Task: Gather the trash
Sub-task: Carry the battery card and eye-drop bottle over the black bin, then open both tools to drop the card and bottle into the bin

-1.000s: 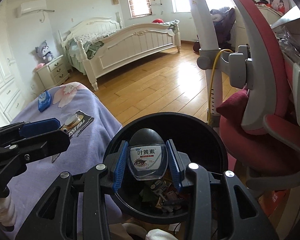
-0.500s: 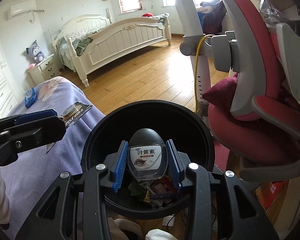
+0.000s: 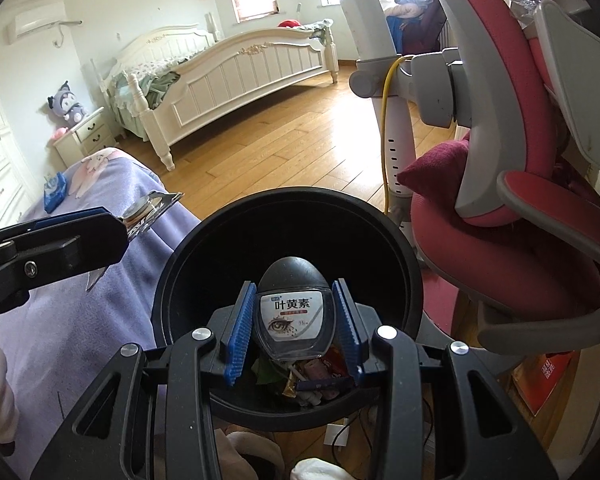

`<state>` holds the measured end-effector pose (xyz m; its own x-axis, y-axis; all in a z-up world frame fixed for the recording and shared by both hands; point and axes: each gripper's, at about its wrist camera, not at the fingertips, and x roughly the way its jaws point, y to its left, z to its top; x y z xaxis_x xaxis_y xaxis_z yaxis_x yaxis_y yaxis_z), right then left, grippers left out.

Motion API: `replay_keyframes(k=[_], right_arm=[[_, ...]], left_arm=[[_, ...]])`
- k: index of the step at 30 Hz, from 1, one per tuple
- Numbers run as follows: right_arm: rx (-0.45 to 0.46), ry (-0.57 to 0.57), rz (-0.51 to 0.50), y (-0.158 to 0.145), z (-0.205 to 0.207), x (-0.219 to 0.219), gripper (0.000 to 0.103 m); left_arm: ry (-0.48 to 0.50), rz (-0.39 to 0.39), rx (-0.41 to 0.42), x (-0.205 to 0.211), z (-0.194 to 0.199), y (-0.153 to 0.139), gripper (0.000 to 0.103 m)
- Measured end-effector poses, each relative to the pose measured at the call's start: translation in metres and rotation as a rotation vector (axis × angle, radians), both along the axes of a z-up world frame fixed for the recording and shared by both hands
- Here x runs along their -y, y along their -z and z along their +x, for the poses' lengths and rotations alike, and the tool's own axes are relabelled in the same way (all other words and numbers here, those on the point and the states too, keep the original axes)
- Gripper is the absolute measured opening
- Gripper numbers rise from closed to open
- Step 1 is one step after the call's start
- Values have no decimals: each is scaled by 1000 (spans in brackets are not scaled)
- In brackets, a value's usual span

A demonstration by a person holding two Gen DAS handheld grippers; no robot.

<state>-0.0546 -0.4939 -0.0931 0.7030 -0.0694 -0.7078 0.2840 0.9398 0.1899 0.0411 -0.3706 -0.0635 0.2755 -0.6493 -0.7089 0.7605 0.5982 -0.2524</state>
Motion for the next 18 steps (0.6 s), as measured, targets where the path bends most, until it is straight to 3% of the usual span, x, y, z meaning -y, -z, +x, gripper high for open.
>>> replay_keyframes(k=[18], right_arm=[[-12,12,15,3,-1,4,40]], left_arm=[[11,3,-3,6,-1,0,63]])
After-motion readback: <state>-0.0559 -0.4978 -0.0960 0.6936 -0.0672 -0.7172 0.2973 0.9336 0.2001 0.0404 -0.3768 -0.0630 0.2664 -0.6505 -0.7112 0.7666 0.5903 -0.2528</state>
